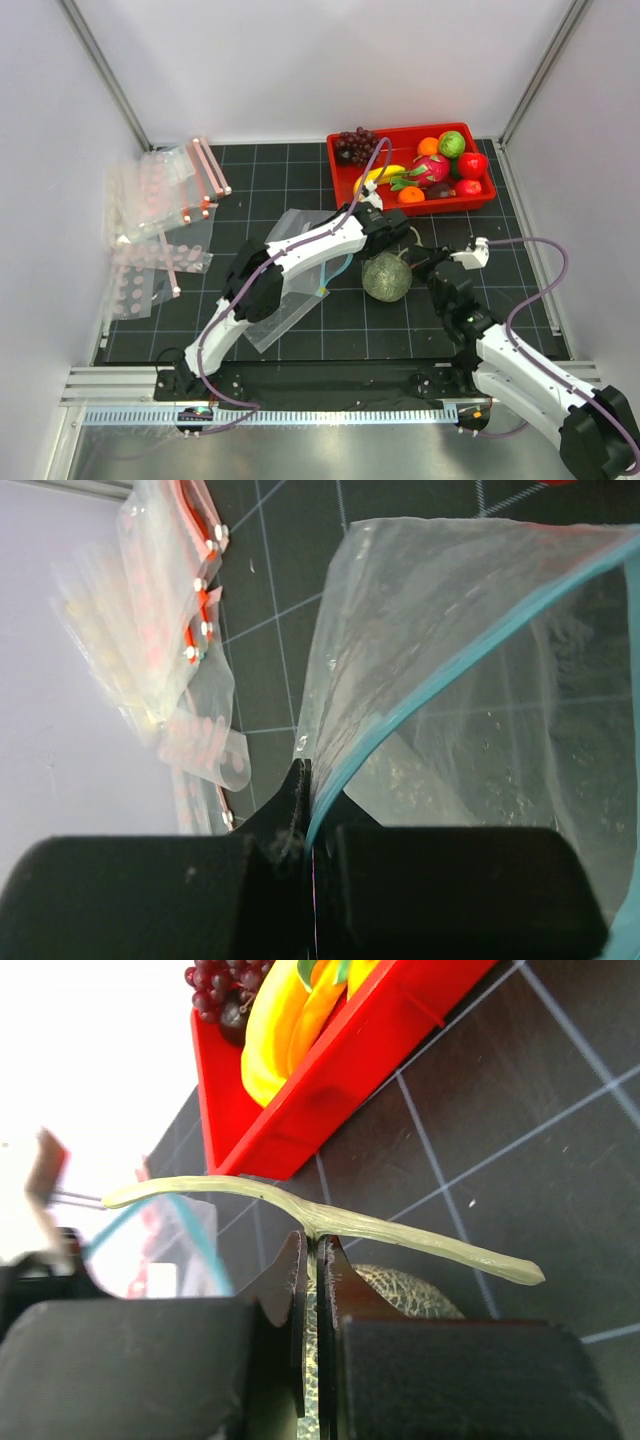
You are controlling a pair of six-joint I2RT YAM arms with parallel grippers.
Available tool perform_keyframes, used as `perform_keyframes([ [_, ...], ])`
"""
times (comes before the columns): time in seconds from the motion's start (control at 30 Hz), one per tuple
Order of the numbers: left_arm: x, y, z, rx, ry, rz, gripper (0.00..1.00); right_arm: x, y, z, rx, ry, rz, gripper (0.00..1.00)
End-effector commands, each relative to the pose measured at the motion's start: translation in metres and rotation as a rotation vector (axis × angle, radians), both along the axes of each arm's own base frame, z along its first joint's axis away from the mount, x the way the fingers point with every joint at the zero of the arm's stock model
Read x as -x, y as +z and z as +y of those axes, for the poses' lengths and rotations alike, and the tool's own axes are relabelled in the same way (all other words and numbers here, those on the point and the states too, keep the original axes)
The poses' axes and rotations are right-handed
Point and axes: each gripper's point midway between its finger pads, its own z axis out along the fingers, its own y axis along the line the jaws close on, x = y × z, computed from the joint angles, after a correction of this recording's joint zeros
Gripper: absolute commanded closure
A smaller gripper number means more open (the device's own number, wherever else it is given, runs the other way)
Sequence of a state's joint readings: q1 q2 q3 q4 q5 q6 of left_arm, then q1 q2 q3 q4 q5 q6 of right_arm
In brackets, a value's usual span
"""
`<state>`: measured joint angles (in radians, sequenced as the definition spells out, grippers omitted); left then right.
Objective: Place the food in the zip-top bag and seal the zipper
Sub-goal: Place the fake fruit in the zipper food storage bag.
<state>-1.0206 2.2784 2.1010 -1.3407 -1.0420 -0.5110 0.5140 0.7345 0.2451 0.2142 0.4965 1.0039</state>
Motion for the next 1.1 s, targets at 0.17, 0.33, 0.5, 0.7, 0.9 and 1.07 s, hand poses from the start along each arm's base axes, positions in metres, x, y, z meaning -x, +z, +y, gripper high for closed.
perform_keyframes([
  [0.17,0.004,0.005,0.005,0.001,0.001,0.066,1.0,0.009,0.05,-0.006,-0.315,-0.069,-0.121,0.99],
  [0.33,0.009,-0.002,-0.001,0.05,0.0,0.106,1.0,0.011,0.065,-0.009,-0.397,-0.083,-0.157,0.99],
  [0.5,0.013,-0.003,-0.01,0.124,0.005,0.129,1.0,0.014,0.081,-0.015,-0.462,-0.108,-0.197,0.99],
  [0.7,0.018,0.006,-0.015,0.166,0.002,0.133,1.0,0.017,0.076,-0.02,-0.529,-0.131,-0.222,0.99],
  [0.9,0.023,0.012,-0.026,0.199,-0.009,0.129,1.0,0.017,0.084,-0.021,-0.576,-0.138,-0.24,0.99],
  [1.07,0.029,0.016,-0.039,0.246,-0.031,0.142,1.0,0.017,0.09,-0.021,-0.608,-0.139,-0.26,0.99],
])
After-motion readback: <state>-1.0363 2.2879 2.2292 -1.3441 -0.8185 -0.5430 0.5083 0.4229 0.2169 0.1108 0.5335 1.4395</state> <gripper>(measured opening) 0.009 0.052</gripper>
